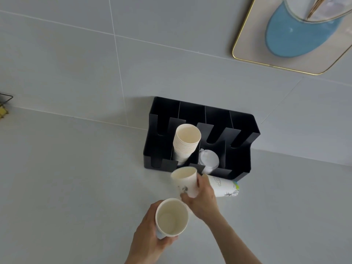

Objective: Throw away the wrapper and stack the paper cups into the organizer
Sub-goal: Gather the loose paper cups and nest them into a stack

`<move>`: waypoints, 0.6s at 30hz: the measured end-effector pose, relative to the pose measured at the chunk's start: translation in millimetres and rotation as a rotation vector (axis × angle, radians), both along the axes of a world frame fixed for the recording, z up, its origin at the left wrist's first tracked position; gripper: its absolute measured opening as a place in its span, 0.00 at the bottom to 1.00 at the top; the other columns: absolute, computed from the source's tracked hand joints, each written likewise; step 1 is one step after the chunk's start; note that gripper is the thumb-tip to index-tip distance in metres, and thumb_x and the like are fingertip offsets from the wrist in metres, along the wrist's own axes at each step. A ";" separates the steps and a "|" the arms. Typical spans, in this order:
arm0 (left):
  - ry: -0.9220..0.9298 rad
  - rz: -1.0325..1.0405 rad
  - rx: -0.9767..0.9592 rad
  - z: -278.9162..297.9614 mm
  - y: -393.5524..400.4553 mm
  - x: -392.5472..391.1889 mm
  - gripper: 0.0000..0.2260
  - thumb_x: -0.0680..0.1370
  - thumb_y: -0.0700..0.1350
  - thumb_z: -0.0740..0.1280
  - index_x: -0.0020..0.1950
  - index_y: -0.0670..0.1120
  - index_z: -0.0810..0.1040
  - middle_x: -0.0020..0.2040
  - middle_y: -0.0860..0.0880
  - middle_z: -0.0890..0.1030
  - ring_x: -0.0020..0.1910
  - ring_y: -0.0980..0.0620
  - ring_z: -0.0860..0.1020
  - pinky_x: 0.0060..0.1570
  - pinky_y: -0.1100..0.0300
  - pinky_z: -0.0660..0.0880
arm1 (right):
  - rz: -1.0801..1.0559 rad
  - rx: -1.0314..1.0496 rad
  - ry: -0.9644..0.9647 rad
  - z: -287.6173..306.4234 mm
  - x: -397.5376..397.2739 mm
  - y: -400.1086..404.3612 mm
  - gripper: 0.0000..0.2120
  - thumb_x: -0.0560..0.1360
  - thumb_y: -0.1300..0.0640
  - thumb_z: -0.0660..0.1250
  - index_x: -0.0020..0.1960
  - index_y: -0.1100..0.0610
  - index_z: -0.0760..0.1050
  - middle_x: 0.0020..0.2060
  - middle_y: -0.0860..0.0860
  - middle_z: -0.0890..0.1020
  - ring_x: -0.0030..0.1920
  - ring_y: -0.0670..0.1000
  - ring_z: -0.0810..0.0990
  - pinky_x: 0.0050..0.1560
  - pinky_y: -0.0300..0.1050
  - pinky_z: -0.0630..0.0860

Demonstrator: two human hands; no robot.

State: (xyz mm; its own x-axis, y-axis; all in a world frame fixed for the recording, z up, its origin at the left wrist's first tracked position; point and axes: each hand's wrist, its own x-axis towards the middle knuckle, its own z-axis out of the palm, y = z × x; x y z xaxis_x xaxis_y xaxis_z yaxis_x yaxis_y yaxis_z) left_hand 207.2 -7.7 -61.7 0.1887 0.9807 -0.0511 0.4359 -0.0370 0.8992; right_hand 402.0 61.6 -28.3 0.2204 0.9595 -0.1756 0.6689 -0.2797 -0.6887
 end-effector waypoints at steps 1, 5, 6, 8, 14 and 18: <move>0.003 -0.006 0.008 0.0 0.4 0.1 0.40 0.61 0.54 0.80 0.69 0.65 0.65 0.67 0.62 0.74 0.63 0.60 0.76 0.58 0.56 0.77 | -0.034 0.073 0.059 12.4 3.2 -3.8 0.35 0.65 0.54 0.80 0.68 0.52 0.70 0.57 0.48 0.76 0.56 0.52 0.78 0.54 0.45 0.77; 0.005 -0.014 0.009 -2.4 2.7 2.3 0.38 0.62 0.54 0.80 0.68 0.66 0.66 0.67 0.62 0.74 0.63 0.60 0.76 0.57 0.58 0.78 | -0.032 0.274 0.249 63.4 7.4 -28.2 0.34 0.65 0.58 0.82 0.65 0.51 0.70 0.58 0.45 0.78 0.60 0.47 0.79 0.57 0.38 0.77; 0.006 -0.013 -0.001 -1.9 3.6 2.9 0.38 0.62 0.53 0.80 0.68 0.66 0.66 0.67 0.62 0.75 0.63 0.60 0.76 0.56 0.57 0.78 | -0.006 0.297 0.284 73.0 5.8 -35.2 0.34 0.65 0.59 0.83 0.66 0.51 0.70 0.59 0.45 0.78 0.61 0.48 0.79 0.58 0.39 0.78; 0.009 -0.006 -0.025 -2.3 5.9 4.3 0.39 0.62 0.53 0.81 0.67 0.67 0.66 0.65 0.62 0.76 0.61 0.60 0.77 0.54 0.58 0.79 | 0.048 0.330 0.348 85.5 1.6 -48.4 0.36 0.65 0.60 0.83 0.67 0.51 0.71 0.59 0.44 0.79 0.62 0.49 0.79 0.59 0.39 0.80; 0.021 0.015 -0.089 -0.4 7.9 8.5 0.37 0.62 0.54 0.82 0.65 0.66 0.67 0.60 0.65 0.78 0.57 0.64 0.78 0.50 0.63 0.78 | 0.144 0.261 0.296 69.4 -8.8 -69.0 0.37 0.65 0.56 0.83 0.69 0.47 0.69 0.59 0.41 0.79 0.62 0.46 0.79 0.61 0.45 0.80; 0.020 0.103 -0.251 -6.8 3.3 6.2 0.34 0.56 0.58 0.78 0.61 0.57 0.75 0.53 0.57 0.82 0.55 0.56 0.81 0.52 0.56 0.79 | 0.200 0.173 0.209 48.6 -10.9 -79.2 0.44 0.65 0.48 0.82 0.75 0.47 0.65 0.68 0.39 0.75 0.69 0.41 0.74 0.71 0.47 0.74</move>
